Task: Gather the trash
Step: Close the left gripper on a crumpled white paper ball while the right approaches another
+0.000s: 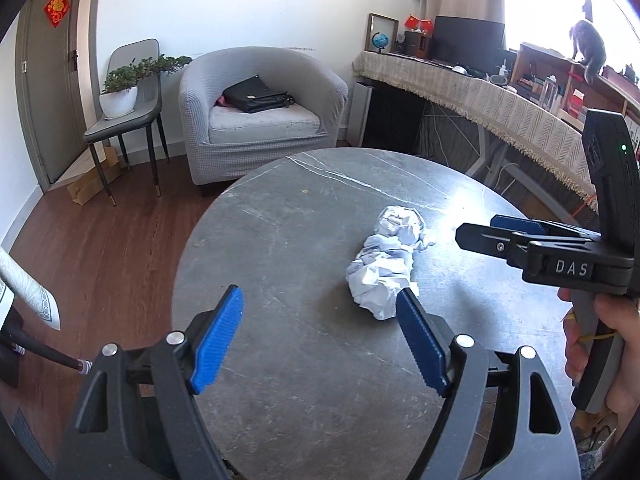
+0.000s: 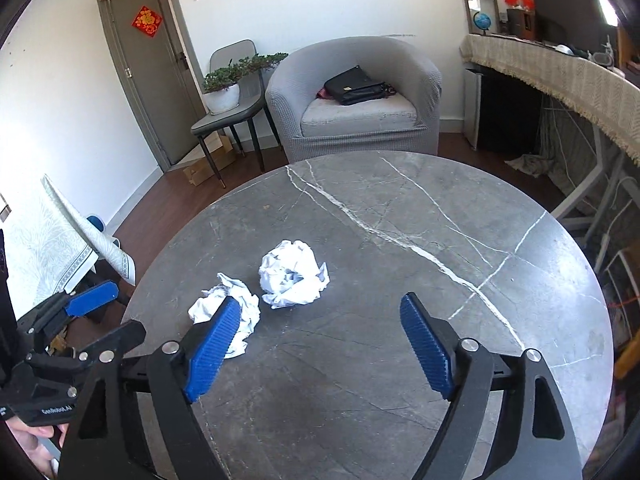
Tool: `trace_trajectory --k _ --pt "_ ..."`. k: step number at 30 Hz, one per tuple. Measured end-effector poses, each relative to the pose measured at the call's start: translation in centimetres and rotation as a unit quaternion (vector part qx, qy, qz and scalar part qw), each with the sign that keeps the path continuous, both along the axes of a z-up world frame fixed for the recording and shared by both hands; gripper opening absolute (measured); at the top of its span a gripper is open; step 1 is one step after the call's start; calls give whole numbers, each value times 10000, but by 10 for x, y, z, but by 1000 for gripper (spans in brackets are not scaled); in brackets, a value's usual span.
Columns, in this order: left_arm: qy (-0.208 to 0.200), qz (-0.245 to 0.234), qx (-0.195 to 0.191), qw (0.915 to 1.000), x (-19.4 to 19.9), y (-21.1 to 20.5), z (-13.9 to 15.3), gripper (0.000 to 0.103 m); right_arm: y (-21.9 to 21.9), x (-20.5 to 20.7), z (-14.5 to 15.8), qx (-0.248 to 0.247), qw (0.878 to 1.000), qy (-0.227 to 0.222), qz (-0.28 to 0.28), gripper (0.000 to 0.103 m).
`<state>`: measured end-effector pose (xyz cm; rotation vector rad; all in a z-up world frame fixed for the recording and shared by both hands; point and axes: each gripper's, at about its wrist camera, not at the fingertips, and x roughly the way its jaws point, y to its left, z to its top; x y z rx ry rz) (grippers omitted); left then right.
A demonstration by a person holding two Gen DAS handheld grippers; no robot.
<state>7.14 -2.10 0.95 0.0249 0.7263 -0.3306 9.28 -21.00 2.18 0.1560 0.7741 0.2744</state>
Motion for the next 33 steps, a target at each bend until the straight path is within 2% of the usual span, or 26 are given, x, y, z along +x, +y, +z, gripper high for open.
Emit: trace_trajectory --k 7,11,15,19,22,24,28,33 --pt "203 -389 50 9990 9 -39 -14 81 -23 3 -4 257 9995 112 -125 86" --pt "283 -406 139 9987 15 -51 -21 81 -35 5 -7 457 9985 164 -242 86" --pt "382 -293 130 9988 24 -56 -28 76 -34 10 -9 531 9981 214 -238 86" --pt "578 -112 0 9983 36 -55 -31 69 -26 11 -9 499 9983 248 -193 86" --pt "678 -73 -163 9975 40 -51 -31 59 -14 13 -9 419 9987 267 -69 86" --pt "714 -30 -137 9973 40 -50 -32 53 -8 14 -9 337 9991 268 -9 86" --pt "634 5 -44 9980 35 -44 -29 51 -1 16 -11 200 9994 286 46 86" --pt "579 203 -185 9979 30 -20 -22 51 4 21 -12 175 9995 280 -5 86"
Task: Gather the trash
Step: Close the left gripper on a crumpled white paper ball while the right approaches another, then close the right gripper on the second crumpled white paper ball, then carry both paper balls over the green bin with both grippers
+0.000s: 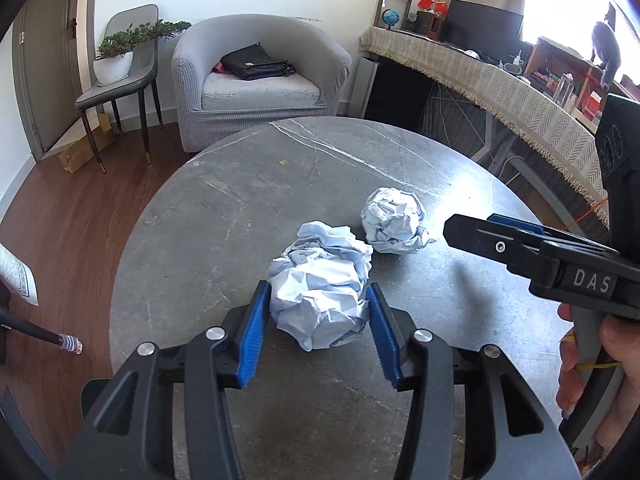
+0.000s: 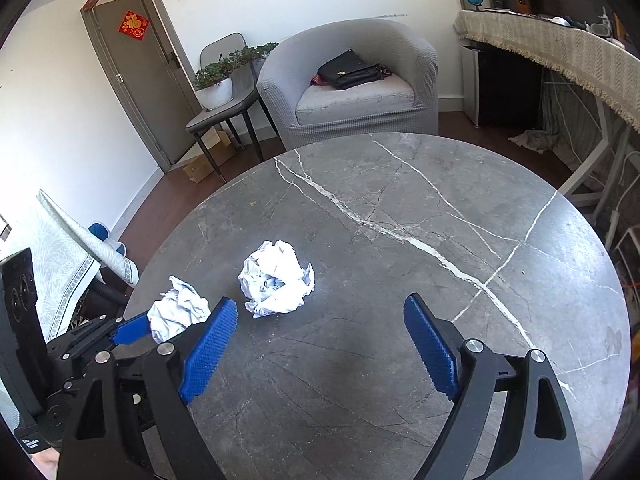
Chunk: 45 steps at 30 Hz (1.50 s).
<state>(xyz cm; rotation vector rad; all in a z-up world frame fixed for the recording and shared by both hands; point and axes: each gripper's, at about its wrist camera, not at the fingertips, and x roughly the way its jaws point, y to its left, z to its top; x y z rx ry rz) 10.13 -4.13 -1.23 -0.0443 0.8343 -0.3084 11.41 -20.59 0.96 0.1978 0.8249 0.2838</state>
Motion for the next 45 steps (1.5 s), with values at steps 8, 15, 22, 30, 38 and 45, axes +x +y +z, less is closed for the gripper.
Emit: trace_trajectory --k 8,15,22,30,38,45 --pt "12 101 -32 9999 -9 30 6 52 36 10 -4 -196 9997 25 172 86" --pt "31 210 -74 9997 -12 58 10 53 63 18 -10 -838 9963 78 158 73" --pt "8 347 -97 9993 -19 91 14 53 71 30 -18 -996 9948 195 26 55" --pt "29 643 -29 9979 -26 136 13 52 99 34 -17 -930 9955 123 125 49" --pt "129 927 98 9956 -35 182 7 52 154 29 -9 -837 9940 -19 698 49" --pt "309 1077 107 9936 -45 213 -1 52 190 21 -2 -721 9910 -117 1119 49"
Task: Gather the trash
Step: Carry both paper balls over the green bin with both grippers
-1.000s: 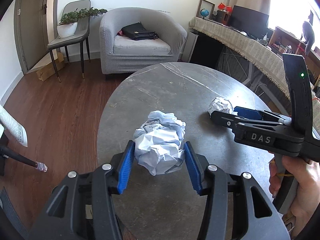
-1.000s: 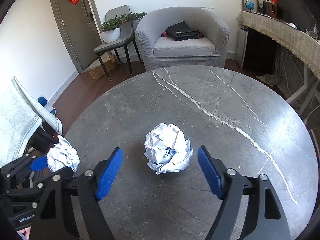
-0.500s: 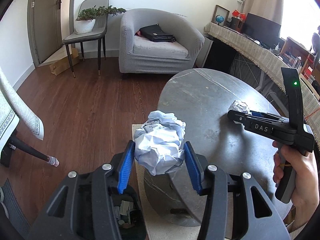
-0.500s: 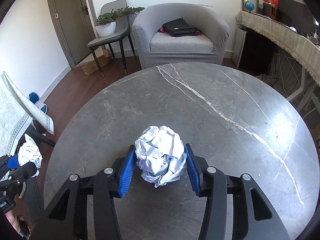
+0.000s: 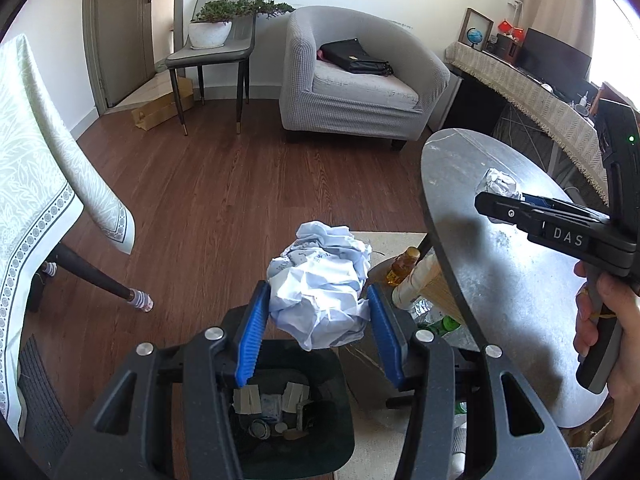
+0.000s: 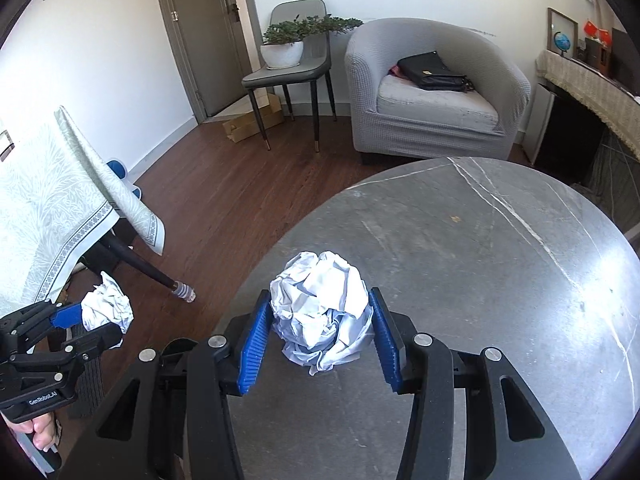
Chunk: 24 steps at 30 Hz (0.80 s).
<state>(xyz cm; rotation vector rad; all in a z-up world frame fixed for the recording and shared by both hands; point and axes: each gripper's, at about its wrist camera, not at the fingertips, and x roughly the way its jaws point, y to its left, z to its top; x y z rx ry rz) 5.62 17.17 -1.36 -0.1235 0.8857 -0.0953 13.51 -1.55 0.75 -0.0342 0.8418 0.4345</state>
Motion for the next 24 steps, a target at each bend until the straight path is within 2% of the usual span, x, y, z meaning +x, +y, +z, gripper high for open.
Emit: trace_trajectory --k 5,9,17,24 --pt "129 122 -112 9998 -4 23 -7 52 20 -5 3 60 9998 -13 211 49" --pt "283 219 -30 9994 -6 37 -18 52 36 -8 5 93 9992 -25 392 49" --pt "837 279 153 9960 -11 58 -58 52 75 -20 6 123 9967 -48 805 49" --pt "1281 338 69 9912 -18 73 -89 52 103 -32 5 106 9943 -25 1057 49"
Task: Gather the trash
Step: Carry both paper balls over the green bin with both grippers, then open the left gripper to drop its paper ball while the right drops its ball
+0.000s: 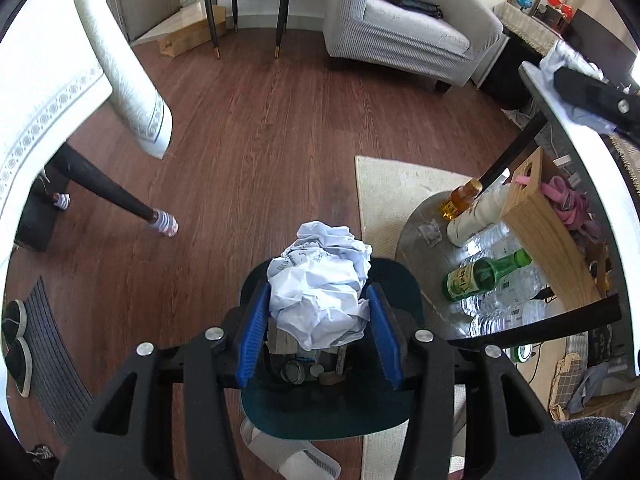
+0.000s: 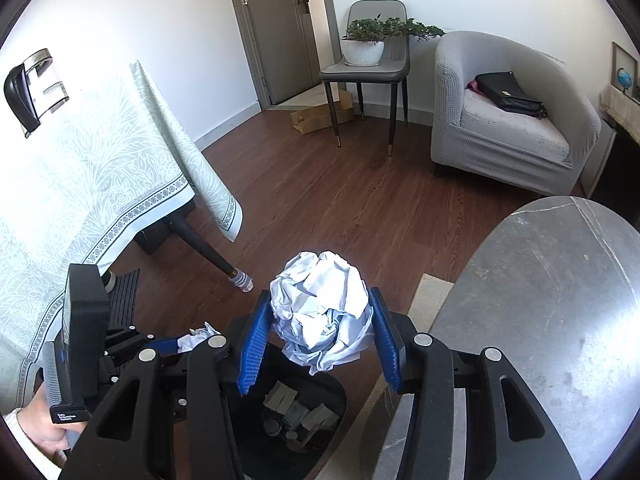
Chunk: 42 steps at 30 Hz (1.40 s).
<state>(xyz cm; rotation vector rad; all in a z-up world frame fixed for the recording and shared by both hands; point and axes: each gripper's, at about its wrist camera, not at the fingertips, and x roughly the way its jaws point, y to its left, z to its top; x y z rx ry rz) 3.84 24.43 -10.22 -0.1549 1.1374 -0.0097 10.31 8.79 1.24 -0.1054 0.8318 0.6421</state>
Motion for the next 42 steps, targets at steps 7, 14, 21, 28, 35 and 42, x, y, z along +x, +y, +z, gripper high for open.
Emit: trace_trajectory --k 7,14,21,28,35,42 --pt "609 -16 167 9980 -1 4 -42 52 20 -12 -15 -109 9996 130 211 49" --pt "1268 -158 325 9913 -1 1 -83 52 34 -22 -35 -342 9983 264 401 49" --pt "1821 -383 422 9816 -5 -6 -120 55 37 -24 -37 -340 9979 311 453 49" --pt "1740 -288 447 9833 -10 2 -118 61 44 -26 -49 -499 9967 358 527 49" --pt "1239 -48 424 9914 -15 17 -84 62 54 -27 -68 -691 9946 512 579 49" --pt "604 362 295 9971 -22 36 -40 59 65 -25 -91 -859 9919 713 600 49"
